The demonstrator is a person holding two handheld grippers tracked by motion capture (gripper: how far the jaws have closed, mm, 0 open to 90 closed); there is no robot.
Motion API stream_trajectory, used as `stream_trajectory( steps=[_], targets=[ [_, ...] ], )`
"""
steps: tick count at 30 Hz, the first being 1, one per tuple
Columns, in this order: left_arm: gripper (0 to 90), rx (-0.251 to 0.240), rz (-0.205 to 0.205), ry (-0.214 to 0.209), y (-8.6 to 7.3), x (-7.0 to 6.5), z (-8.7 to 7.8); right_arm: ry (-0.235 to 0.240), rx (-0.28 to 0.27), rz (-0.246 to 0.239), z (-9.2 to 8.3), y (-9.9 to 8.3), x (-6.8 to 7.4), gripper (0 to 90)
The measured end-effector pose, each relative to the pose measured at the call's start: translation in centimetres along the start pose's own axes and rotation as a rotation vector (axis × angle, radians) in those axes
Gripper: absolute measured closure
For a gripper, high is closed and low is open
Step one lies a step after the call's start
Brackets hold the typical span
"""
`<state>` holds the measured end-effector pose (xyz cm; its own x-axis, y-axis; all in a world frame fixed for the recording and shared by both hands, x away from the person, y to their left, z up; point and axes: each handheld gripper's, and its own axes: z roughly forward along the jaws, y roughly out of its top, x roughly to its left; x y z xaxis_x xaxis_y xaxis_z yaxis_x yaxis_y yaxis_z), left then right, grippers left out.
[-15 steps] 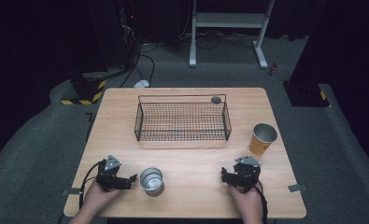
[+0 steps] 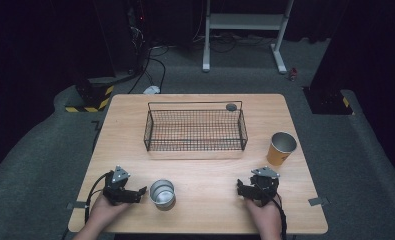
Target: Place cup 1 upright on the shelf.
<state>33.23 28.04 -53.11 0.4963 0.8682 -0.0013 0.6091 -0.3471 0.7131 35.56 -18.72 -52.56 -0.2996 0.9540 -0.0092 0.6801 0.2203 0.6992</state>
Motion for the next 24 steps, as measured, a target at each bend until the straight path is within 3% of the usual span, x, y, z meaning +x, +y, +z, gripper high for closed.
stream_trajectory(
  steps=[16, 24],
  targets=[
    [1.1, 0.001, -0.001, 0.006, 0.02, -0.01, -0.01, 0.01, -0.003, -0.013, -0.16, -0.11, -0.11, 10.5],
    [1.3, 0.001, -0.002, 0.008, 0.03, -0.01, -0.01, 0.032, -0.038, -0.009, -0.51, -0.17, -0.36, 13.9]
  ],
)
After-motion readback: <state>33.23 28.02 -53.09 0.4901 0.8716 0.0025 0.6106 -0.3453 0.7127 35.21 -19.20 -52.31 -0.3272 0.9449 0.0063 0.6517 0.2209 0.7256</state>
